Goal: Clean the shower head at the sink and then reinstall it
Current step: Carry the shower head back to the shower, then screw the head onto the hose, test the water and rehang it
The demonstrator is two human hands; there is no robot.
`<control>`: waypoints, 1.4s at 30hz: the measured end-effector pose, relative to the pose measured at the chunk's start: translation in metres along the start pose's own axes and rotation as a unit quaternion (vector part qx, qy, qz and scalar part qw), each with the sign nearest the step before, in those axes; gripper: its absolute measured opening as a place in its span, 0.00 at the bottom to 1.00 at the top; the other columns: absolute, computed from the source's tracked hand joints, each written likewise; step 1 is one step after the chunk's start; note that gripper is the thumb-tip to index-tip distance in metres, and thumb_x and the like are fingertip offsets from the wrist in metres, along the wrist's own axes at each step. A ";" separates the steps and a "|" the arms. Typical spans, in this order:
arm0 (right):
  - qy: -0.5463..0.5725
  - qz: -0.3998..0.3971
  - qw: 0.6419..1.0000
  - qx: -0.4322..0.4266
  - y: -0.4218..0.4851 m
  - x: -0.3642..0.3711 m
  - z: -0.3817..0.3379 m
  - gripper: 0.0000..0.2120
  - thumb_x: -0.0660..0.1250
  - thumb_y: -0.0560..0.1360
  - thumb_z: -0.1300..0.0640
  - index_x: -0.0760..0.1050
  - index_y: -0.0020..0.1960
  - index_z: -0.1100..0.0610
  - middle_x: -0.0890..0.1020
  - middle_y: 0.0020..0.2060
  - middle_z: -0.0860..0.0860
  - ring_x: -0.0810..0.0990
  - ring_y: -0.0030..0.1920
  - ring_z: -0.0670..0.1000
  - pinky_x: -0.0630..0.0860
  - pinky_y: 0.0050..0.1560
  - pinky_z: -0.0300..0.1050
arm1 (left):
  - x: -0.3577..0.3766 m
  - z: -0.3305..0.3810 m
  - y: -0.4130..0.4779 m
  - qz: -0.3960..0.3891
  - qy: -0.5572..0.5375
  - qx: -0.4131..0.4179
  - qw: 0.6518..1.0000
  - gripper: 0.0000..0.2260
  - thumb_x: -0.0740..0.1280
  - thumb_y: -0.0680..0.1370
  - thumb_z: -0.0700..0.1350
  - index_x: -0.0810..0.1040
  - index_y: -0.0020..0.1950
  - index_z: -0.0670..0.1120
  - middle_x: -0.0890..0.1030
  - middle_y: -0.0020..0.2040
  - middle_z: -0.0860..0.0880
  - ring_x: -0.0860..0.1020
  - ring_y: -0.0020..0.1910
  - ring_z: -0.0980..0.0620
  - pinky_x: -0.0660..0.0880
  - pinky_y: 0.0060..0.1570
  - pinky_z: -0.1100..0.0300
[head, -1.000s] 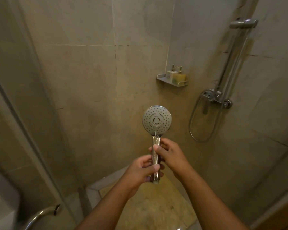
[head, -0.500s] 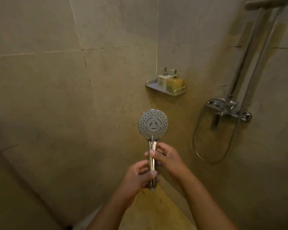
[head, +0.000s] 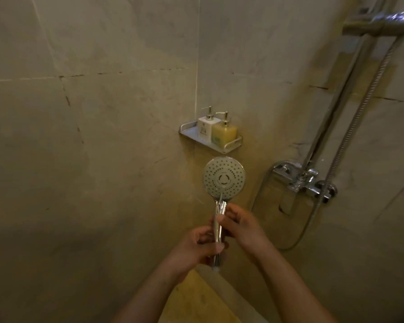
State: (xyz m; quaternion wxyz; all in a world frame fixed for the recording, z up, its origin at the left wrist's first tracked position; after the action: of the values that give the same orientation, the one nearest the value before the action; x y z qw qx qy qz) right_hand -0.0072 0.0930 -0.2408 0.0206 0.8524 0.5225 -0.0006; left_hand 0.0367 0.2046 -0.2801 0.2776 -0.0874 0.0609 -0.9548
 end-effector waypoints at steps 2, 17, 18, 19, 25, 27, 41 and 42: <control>-0.013 0.033 0.999 -0.005 -0.001 -0.016 -0.008 0.02 0.66 0.79 0.65 0.77 0.51 0.61 0.85 0.41 0.52 0.83 0.42 0.48 0.80 0.45 0.44 | 0.010 0.008 0.015 -0.038 0.009 -0.001 0.999 0.18 0.74 0.69 0.43 0.80 0.58 0.42 0.85 0.49 0.43 0.83 0.46 0.45 0.77 0.48 0.50; -0.138 0.263 0.953 -0.059 -0.066 -0.154 -0.081 0.16 0.71 0.73 0.50 0.76 0.44 0.64 0.78 0.34 0.52 0.76 0.35 0.49 0.73 0.35 0.43 | 0.159 0.071 0.093 -0.285 0.070 0.068 0.954 0.20 0.72 0.73 0.42 0.77 0.65 0.47 0.86 0.53 0.44 0.85 0.50 0.45 0.82 0.45 0.48; -0.148 0.273 0.949 -0.060 -0.068 -0.166 -0.085 0.11 0.71 0.75 0.52 0.77 0.42 0.60 0.78 0.32 0.49 0.76 0.34 0.47 0.73 0.35 0.42 | 0.170 0.076 0.098 -0.286 0.072 0.078 0.952 0.19 0.71 0.75 0.40 0.77 0.66 0.46 0.85 0.54 0.43 0.85 0.49 0.46 0.81 0.43 0.49; -0.162 0.280 0.944 -0.061 -0.069 -0.177 -0.090 0.08 0.71 0.77 0.54 0.77 0.41 0.57 0.78 0.32 0.47 0.76 0.33 0.45 0.74 0.35 0.42 | 0.179 0.081 0.101 -0.288 0.070 0.085 0.951 0.18 0.70 0.77 0.39 0.76 0.66 0.46 0.85 0.55 0.42 0.85 0.48 0.46 0.81 0.41 0.51; -0.233 0.308 0.920 -0.069 -0.067 -0.229 -0.119 0.09 0.67 0.80 0.55 0.76 0.43 0.57 0.79 0.34 0.50 0.77 0.32 0.42 0.75 0.34 0.39 | 0.228 0.112 0.124 -0.294 0.078 0.122 0.945 0.18 0.67 0.79 0.39 0.74 0.68 0.49 0.83 0.59 0.42 0.85 0.51 0.44 0.83 0.42 0.53; -0.237 0.308 0.918 -0.077 -0.064 -0.243 -0.128 0.09 0.66 0.80 0.55 0.76 0.42 0.57 0.79 0.34 0.51 0.77 0.32 0.43 0.76 0.36 0.42 | 0.240 0.119 0.135 -0.286 0.086 0.130 0.945 0.15 0.67 0.79 0.40 0.75 0.66 0.48 0.84 0.56 0.43 0.85 0.52 0.45 0.83 0.47 0.49; -0.203 0.343 0.911 -0.102 -0.043 -0.286 -0.192 0.07 0.65 0.81 0.58 0.76 0.54 0.61 0.87 0.46 0.56 0.87 0.46 0.54 0.84 0.52 0.54 | 0.271 0.181 0.168 -0.362 0.209 0.194 0.887 0.07 0.66 0.80 0.42 0.78 0.57 0.45 0.84 0.53 0.43 0.85 0.51 0.46 0.81 0.54 0.47; -0.201 0.345 0.911 -0.103 -0.041 -0.287 -0.195 0.07 0.65 0.81 0.58 0.76 0.55 0.61 0.87 0.46 0.56 0.87 0.46 0.54 0.84 0.51 0.55 | 0.272 0.186 0.170 -0.365 0.219 0.205 0.881 0.07 0.66 0.80 0.43 0.78 0.57 0.46 0.84 0.53 0.43 0.85 0.50 0.46 0.82 0.53 0.48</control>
State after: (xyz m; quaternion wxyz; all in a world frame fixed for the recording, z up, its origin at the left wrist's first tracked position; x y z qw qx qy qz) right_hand -0.1782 -0.1372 -0.0406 0.2122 0.9545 0.1778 -0.1109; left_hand -0.0638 -0.0977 -0.0902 -0.0996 0.1673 -0.1133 -0.9743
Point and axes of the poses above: each hand's wrist, its own y-axis towards the middle knuckle, its own x-axis out of the palm, z = x × y, the point moved 8 cm from there along y, towards the middle knuckle
